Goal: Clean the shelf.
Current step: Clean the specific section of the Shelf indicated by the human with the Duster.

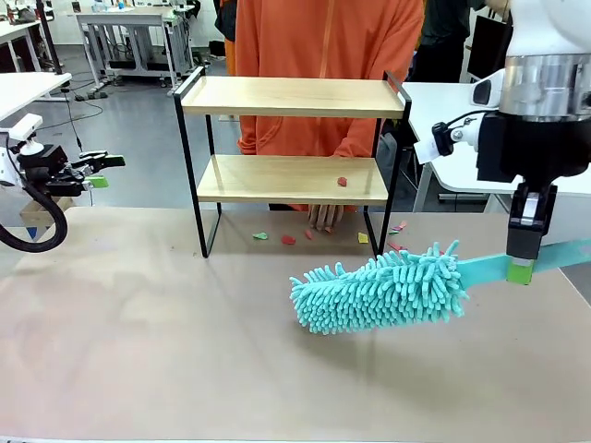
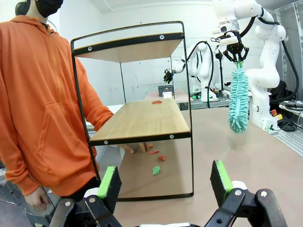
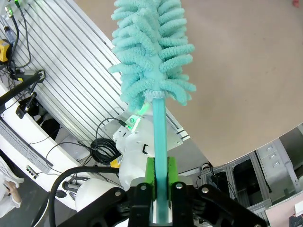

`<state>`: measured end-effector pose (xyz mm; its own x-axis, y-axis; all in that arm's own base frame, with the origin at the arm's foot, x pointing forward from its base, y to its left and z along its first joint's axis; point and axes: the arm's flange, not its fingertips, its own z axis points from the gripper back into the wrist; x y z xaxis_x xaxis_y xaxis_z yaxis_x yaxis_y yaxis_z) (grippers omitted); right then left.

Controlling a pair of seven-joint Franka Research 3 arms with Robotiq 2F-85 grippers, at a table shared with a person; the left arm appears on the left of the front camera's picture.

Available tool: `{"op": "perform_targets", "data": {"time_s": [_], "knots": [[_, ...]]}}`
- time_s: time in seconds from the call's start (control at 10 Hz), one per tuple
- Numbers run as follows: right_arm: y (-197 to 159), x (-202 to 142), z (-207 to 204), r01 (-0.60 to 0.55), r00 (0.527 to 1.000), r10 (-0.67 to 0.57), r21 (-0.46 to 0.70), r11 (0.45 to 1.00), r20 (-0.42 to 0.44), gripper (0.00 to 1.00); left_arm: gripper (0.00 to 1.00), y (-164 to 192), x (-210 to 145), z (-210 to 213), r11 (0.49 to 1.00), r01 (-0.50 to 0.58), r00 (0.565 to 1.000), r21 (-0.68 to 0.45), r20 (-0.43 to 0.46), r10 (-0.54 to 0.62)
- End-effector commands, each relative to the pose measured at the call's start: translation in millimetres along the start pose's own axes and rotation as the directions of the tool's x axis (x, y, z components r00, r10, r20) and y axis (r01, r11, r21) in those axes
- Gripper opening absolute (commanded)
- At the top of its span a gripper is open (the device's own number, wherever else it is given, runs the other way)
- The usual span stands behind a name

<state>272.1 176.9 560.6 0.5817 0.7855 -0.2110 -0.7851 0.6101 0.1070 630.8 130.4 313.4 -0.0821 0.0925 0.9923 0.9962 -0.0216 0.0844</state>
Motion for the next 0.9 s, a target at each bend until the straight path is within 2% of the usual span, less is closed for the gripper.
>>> {"op": "perform_targets", "data": {"time_s": [0.0, 0.6, 0.7, 0.8], "knots": [[1, -1, 2, 0.007, 1.000, -0.007, -0.007, 1.000, 0.007, 0.13, 1.00, 0, 3, -1, 1.000, 0.006, 1.000, -0.003, 0.004, -0.006], [0, 0, 0, 0.000, 1.000, 0.000, 0.000, 1.000, 0.000, 0.13, 1.00, 0, 3, -1, 1.000, 0.006, 1.000, -0.003, 0.004, -0.006], [11, 16, 9, 0.077, 0.995, -0.077, -0.001, 0.997, 0.062, 0.13, 1.00, 0, 3, -1, 1.000, 0.006, 1.000, -0.003, 0.004, -0.006], [25, 35, 14, 0.104, 0.988, -0.102, -0.009, 0.995, 0.120, 0.13, 1.00, 0, 3, -1, 1.000, 0.006, 1.000, -0.003, 0.004, -0.006]]}}
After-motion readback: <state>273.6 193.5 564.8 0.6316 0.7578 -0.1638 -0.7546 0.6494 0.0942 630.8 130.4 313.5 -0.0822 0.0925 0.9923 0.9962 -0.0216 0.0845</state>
